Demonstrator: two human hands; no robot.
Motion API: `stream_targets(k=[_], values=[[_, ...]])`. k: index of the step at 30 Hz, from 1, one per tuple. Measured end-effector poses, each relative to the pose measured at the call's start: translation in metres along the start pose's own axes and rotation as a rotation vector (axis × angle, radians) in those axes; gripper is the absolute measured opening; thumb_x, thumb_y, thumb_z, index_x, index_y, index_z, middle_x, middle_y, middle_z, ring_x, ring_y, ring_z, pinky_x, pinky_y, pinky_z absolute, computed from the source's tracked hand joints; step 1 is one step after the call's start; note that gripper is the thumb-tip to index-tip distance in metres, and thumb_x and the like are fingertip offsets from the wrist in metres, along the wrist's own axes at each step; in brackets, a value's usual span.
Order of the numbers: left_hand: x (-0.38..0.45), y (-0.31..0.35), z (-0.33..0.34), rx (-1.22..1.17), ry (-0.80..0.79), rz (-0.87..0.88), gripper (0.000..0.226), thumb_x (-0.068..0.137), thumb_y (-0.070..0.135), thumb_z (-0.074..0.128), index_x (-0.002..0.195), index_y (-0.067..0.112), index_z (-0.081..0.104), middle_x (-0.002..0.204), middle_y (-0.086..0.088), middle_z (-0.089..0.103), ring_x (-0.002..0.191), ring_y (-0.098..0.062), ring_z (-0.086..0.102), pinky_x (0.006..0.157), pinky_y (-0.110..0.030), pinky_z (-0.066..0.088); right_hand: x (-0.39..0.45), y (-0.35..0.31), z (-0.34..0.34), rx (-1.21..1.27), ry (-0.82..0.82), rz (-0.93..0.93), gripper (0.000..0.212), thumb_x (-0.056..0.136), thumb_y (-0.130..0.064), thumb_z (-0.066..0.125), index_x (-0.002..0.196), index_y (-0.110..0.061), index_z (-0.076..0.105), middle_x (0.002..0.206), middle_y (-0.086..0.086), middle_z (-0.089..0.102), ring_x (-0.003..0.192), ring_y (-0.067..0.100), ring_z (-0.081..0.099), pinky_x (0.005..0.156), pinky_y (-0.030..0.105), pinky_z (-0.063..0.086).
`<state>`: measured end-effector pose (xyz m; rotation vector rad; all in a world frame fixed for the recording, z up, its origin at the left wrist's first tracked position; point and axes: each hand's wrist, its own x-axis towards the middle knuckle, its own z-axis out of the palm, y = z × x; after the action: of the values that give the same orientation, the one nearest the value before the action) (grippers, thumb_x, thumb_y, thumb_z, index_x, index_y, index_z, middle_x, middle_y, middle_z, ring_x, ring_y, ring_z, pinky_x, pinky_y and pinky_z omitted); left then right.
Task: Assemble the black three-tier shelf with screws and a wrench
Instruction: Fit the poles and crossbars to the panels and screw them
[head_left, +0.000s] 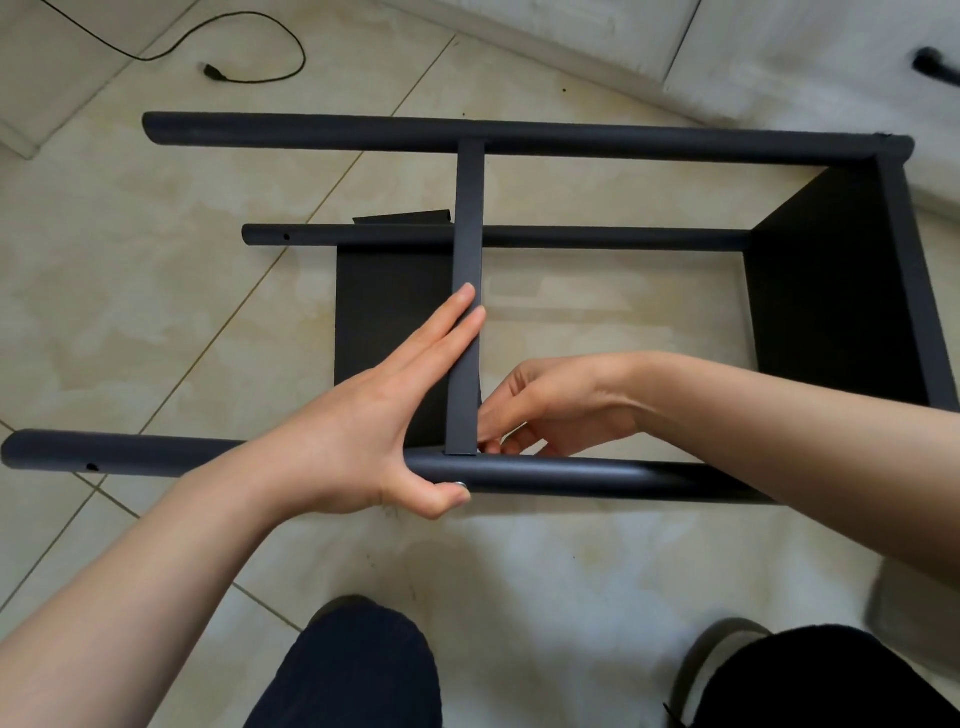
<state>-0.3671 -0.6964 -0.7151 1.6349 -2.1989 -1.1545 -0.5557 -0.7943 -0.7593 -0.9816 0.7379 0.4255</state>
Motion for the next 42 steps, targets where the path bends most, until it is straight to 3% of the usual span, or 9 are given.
stream_targets(k=[6, 11, 18, 23, 29, 34, 36, 38, 42], values=[[-0.001, -0.001, 0.000, 0.006, 0.004, 0.005, 0.124, 0.059, 0.063, 0.067, 0.154, 0.053, -0.011, 0.156, 0.039, -0.022, 0.143, 0.011, 0.009, 0.105, -0.037, 0.049, 0.005, 0.004, 0.008, -0.025, 0.005, -0.012, 0.014, 0.095, -0.019, 0.059, 0.089, -0.007, 0.063, 0.082, 0.003, 0.058, 0.073, 0.012, 0.057, 0.075, 0.024, 0.048], [0.000, -0.002, 0.001, 0.005, 0.003, -0.002, 0.124, 0.058, 0.064, 0.067, 0.153, 0.054, -0.011, 0.156, 0.039, -0.022, 0.145, 0.004, 0.015, 0.103, -0.040, 0.051, -0.001, 0.003, 0.001, -0.002, 0.009, -0.006, 0.014, 0.096, -0.018, 0.060, 0.092, -0.007, 0.068, 0.082, 0.003, 0.063, 0.074, 0.014, 0.058, 0.078, 0.030, 0.048], [-0.001, -0.002, 0.001, 0.020, 0.004, 0.001, 0.124, 0.058, 0.064, 0.068, 0.154, 0.054, -0.012, 0.157, 0.039, -0.022, 0.144, 0.005, 0.015, 0.101, -0.040, 0.052, 0.006, 0.005, 0.009, -0.019, 0.054, -0.030, 0.024, 0.097, -0.018, 0.058, 0.116, -0.003, 0.062, 0.093, 0.011, 0.057, 0.083, 0.021, 0.054, 0.083, 0.031, 0.045], [-0.001, -0.002, 0.001, 0.019, 0.000, -0.003, 0.124, 0.059, 0.065, 0.067, 0.153, 0.054, -0.012, 0.157, 0.039, -0.022, 0.143, 0.001, 0.019, 0.097, -0.043, 0.055, 0.000, 0.002, 0.000, 0.018, 0.028, -0.006, 0.015, 0.095, -0.017, 0.062, 0.087, -0.008, 0.070, 0.082, 0.004, 0.062, 0.070, 0.013, 0.058, 0.078, 0.031, 0.048], [-0.001, -0.002, 0.001, 0.029, 0.004, 0.002, 0.124, 0.059, 0.064, 0.067, 0.154, 0.054, -0.012, 0.157, 0.039, -0.022, 0.143, 0.006, 0.015, 0.099, -0.040, 0.054, 0.006, 0.003, 0.006, -0.002, 0.036, -0.012, 0.016, 0.095, -0.019, 0.061, 0.107, -0.008, 0.063, 0.091, 0.010, 0.057, 0.081, 0.017, 0.054, 0.083, 0.031, 0.046], [0.000, -0.002, 0.001, 0.026, -0.008, -0.006, 0.125, 0.058, 0.066, 0.066, 0.154, 0.052, -0.012, 0.156, 0.039, -0.023, 0.145, 0.002, 0.015, 0.102, -0.040, 0.052, 0.001, 0.004, -0.001, 0.011, 0.011, -0.007, 0.022, 0.094, -0.016, 0.063, 0.074, -0.015, 0.074, 0.076, 0.001, 0.063, 0.067, 0.011, 0.058, 0.073, 0.027, 0.048], [0.000, -0.002, 0.001, 0.027, -0.009, -0.007, 0.125, 0.058, 0.065, 0.066, 0.154, 0.052, -0.012, 0.156, 0.039, -0.023, 0.145, 0.001, 0.017, 0.101, -0.041, 0.053, 0.003, 0.006, 0.001, -0.001, 0.035, 0.002, 0.021, 0.094, -0.017, 0.063, 0.074, -0.014, 0.072, 0.074, 0.001, 0.062, 0.066, 0.011, 0.058, 0.070, 0.026, 0.049], [-0.001, -0.002, 0.001, 0.033, -0.012, -0.013, 0.125, 0.058, 0.064, 0.067, 0.154, 0.052, -0.012, 0.156, 0.040, -0.023, 0.146, -0.006, 0.027, 0.098, -0.045, 0.055, 0.006, 0.007, 0.005, -0.004, 0.044, 0.012, 0.015, 0.094, -0.019, 0.062, 0.082, -0.010, 0.067, 0.077, 0.002, 0.059, 0.070, 0.013, 0.056, 0.072, 0.027, 0.048], [-0.002, -0.004, 0.001, 0.039, -0.020, -0.022, 0.125, 0.058, 0.064, 0.067, 0.155, 0.052, -0.011, 0.156, 0.039, -0.023, 0.140, -0.027, 0.045, 0.093, -0.051, 0.057, 0.004, 0.002, 0.005, 0.028, 0.015, 0.018, 0.020, 0.094, -0.018, 0.062, 0.075, -0.012, 0.064, 0.074, 0.002, 0.058, 0.067, 0.012, 0.055, 0.073, 0.027, 0.046]])
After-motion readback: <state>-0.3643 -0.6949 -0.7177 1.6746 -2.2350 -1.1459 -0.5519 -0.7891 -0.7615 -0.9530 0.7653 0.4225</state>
